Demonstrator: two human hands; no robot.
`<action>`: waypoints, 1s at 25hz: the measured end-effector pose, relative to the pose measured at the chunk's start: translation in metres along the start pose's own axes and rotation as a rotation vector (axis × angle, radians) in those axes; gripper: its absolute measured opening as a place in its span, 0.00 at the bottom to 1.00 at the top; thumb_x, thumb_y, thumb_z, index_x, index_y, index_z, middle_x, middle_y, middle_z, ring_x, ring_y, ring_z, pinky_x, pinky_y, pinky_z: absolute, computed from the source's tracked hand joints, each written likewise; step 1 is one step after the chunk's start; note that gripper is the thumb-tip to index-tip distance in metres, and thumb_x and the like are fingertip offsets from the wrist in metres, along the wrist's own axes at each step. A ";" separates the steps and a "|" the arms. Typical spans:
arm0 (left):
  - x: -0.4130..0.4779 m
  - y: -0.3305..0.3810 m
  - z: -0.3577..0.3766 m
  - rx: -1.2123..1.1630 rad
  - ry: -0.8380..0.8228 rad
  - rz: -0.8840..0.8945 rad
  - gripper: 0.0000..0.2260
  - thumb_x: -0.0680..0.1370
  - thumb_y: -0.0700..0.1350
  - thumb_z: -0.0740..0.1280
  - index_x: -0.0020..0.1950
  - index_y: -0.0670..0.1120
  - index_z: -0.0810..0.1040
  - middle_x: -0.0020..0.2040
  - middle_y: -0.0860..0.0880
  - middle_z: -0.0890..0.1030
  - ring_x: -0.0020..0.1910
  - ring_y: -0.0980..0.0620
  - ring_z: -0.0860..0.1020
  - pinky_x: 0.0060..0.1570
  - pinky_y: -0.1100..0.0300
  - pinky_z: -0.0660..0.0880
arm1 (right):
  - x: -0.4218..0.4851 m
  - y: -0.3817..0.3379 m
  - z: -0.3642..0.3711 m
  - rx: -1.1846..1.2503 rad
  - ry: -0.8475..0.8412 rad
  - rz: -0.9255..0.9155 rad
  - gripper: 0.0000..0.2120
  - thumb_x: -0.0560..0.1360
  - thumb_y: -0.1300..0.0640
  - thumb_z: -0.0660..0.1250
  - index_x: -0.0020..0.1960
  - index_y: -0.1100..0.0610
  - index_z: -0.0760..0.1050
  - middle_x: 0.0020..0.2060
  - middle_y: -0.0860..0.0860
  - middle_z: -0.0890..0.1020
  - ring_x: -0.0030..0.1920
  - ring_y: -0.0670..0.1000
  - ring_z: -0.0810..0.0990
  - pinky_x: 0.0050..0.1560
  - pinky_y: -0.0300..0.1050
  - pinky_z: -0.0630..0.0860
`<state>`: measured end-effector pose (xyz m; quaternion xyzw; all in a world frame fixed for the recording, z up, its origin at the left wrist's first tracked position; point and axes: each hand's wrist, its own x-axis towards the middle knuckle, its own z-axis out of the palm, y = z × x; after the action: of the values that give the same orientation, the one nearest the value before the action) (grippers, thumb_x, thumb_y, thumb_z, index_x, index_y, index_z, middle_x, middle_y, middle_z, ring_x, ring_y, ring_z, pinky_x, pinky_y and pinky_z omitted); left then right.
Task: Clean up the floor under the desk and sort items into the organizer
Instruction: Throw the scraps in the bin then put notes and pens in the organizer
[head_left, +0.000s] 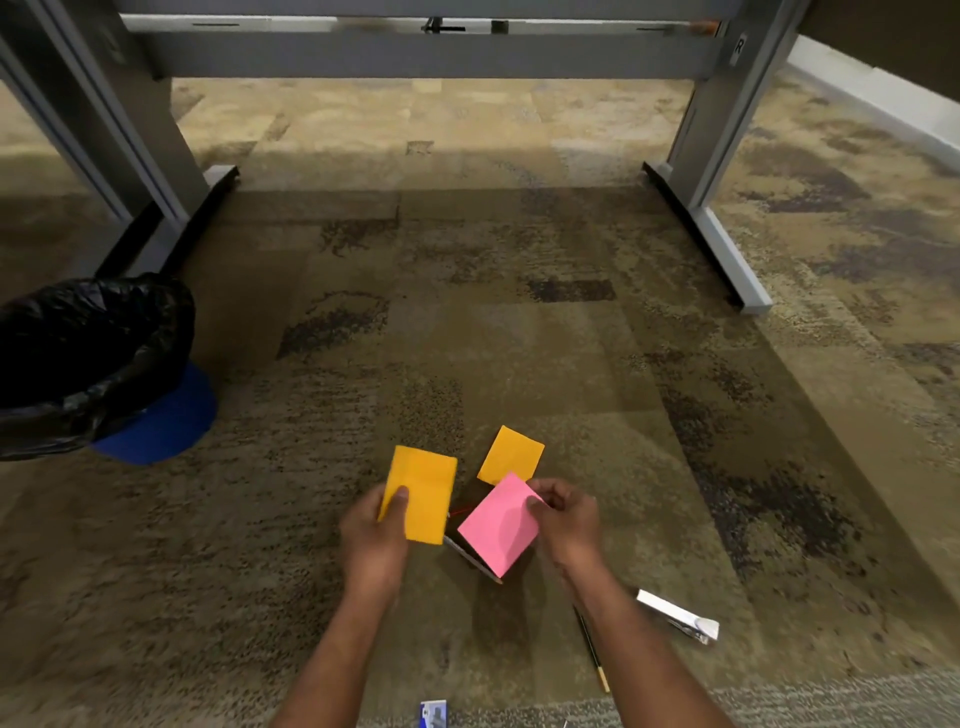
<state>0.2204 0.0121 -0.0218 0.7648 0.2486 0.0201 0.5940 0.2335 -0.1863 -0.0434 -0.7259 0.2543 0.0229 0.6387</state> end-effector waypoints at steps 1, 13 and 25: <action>-0.001 0.003 0.002 -0.052 -0.097 -0.030 0.11 0.81 0.44 0.65 0.40 0.42 0.80 0.33 0.48 0.77 0.32 0.51 0.72 0.32 0.58 0.67 | 0.000 -0.001 0.005 0.003 -0.021 0.018 0.17 0.72 0.72 0.65 0.39 0.51 0.80 0.40 0.54 0.84 0.42 0.53 0.80 0.42 0.43 0.72; -0.014 -0.014 0.019 -0.044 -0.461 -0.169 0.07 0.81 0.39 0.65 0.53 0.50 0.79 0.52 0.47 0.84 0.46 0.53 0.83 0.38 0.65 0.78 | -0.006 -0.022 0.035 0.139 -0.180 0.227 0.18 0.78 0.68 0.55 0.50 0.56 0.84 0.50 0.54 0.84 0.45 0.51 0.79 0.42 0.43 0.75; -0.024 -0.001 -0.018 -0.052 -0.199 -0.204 0.06 0.82 0.41 0.64 0.47 0.44 0.80 0.45 0.46 0.84 0.43 0.46 0.81 0.42 0.54 0.74 | 0.047 0.019 0.044 -0.545 0.158 0.132 0.18 0.71 0.48 0.71 0.56 0.59 0.77 0.54 0.58 0.82 0.56 0.61 0.80 0.53 0.53 0.79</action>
<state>0.1929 0.0185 -0.0109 0.7181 0.2643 -0.1098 0.6344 0.2793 -0.1616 -0.0859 -0.8522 0.3343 0.0754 0.3953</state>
